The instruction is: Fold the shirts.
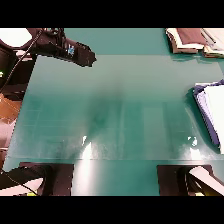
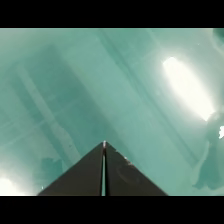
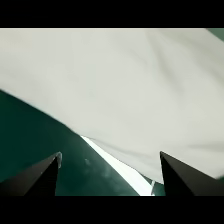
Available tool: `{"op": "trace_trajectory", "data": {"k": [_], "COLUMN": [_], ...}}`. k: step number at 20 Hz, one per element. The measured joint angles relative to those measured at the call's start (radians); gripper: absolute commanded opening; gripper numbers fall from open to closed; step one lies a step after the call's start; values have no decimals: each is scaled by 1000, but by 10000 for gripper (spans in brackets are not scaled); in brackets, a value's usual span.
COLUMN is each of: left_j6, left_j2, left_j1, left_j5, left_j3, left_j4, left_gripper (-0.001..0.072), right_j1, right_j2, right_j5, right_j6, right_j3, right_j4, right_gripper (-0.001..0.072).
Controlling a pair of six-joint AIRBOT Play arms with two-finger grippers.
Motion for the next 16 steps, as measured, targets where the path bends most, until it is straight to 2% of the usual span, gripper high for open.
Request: {"op": "trace_trajectory", "data": {"k": [5,6,9,10,16], "left_j6": [1,1,1,1,1], "left_j2": [0,0,0,0,0], "left_j1": [0,0,2,2,2], "left_j5": [14,21,31,31,37], "left_j3": [0,0,0,0,0], "left_j4": [5,10,19,22,25], "left_gripper": [34,33,33,33,33], "right_j1": [322,399,624,692,901], "right_j2": [-18,-19,-21,-21,-21], "right_j5": [-77,-100,-178,-201,-270], "right_j6": [0,0,-1,-2,-37], "right_j3": [146,167,211,220,238], "right_j4": [169,179,179,174,157], "right_gripper": [679,568,129,17,17]}}
